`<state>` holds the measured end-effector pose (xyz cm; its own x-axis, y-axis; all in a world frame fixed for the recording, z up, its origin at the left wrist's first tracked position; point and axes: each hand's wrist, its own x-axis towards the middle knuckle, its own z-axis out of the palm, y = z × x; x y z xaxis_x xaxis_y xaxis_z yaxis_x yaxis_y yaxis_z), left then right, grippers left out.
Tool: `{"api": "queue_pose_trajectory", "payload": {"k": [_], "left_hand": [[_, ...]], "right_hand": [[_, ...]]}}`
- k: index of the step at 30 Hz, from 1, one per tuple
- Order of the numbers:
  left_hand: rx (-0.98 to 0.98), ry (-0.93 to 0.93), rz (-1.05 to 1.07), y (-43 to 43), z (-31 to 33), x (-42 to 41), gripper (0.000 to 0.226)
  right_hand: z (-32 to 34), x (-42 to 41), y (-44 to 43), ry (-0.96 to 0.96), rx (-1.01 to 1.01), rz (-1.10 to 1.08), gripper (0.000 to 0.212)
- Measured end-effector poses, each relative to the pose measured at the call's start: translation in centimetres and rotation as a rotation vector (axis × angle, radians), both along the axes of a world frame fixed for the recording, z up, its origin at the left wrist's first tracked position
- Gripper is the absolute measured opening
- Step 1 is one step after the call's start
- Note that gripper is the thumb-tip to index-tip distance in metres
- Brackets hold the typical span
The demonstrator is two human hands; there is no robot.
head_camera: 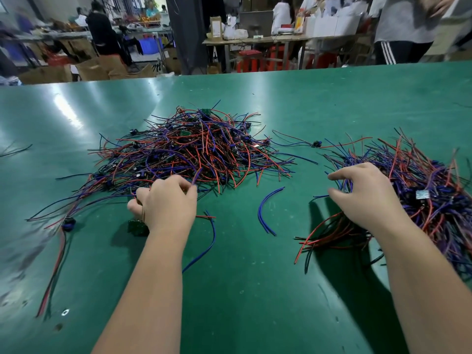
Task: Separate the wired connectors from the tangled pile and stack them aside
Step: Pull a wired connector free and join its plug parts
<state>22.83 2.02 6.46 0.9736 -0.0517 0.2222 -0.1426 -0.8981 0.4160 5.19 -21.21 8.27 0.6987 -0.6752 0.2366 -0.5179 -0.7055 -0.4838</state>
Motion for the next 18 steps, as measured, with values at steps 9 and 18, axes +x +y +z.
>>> {"api": "queue_pose_trajectory", "payload": {"k": [9, 18], "left_hand": [[-1.151, -0.512, -0.5, -1.4, 3.3, -3.4, 0.012], [-1.589, 0.076, -0.697, -2.8, 4.3, -5.7, 0.01]], "right_hand": [[0.3, 1.0, 2.4, -0.365, 0.089, 0.075, 0.019], [0.4, 1.6, 5.2, -0.505, 0.814, 0.587, 0.061]]}}
